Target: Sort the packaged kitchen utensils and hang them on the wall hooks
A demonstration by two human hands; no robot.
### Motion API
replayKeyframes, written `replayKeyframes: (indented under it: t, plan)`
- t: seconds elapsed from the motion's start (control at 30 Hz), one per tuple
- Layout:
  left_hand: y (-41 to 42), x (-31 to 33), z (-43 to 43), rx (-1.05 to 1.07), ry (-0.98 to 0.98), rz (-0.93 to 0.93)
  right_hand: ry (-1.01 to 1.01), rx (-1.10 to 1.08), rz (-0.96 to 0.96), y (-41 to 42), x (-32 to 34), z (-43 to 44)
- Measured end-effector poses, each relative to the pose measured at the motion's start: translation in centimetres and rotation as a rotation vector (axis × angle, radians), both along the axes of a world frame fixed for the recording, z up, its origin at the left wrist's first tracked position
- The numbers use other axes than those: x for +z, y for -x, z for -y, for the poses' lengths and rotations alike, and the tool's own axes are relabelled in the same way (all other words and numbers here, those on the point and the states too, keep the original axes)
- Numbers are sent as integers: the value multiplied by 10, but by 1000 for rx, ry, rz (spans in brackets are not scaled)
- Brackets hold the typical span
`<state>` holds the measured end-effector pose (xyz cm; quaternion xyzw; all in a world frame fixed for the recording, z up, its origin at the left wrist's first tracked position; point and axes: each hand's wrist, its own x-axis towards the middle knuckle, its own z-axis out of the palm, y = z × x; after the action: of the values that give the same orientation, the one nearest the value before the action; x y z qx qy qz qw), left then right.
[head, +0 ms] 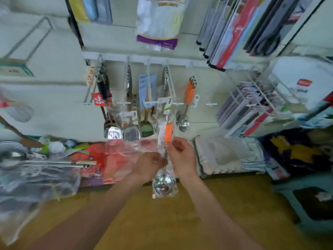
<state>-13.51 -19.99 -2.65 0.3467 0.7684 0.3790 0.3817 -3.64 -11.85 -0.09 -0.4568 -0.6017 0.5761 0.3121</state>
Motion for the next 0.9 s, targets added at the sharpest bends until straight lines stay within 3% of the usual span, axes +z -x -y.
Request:
replayKeyframes:
  t: [0.37,0.9]
  plan:
    - [-36,-14,-111,-112,-56,-36,-1,-116,-106,-40,-18,-95]
    - [-18,-25,-142,-153,-77,-91,-6,-165,-157,-23,-37,-122]
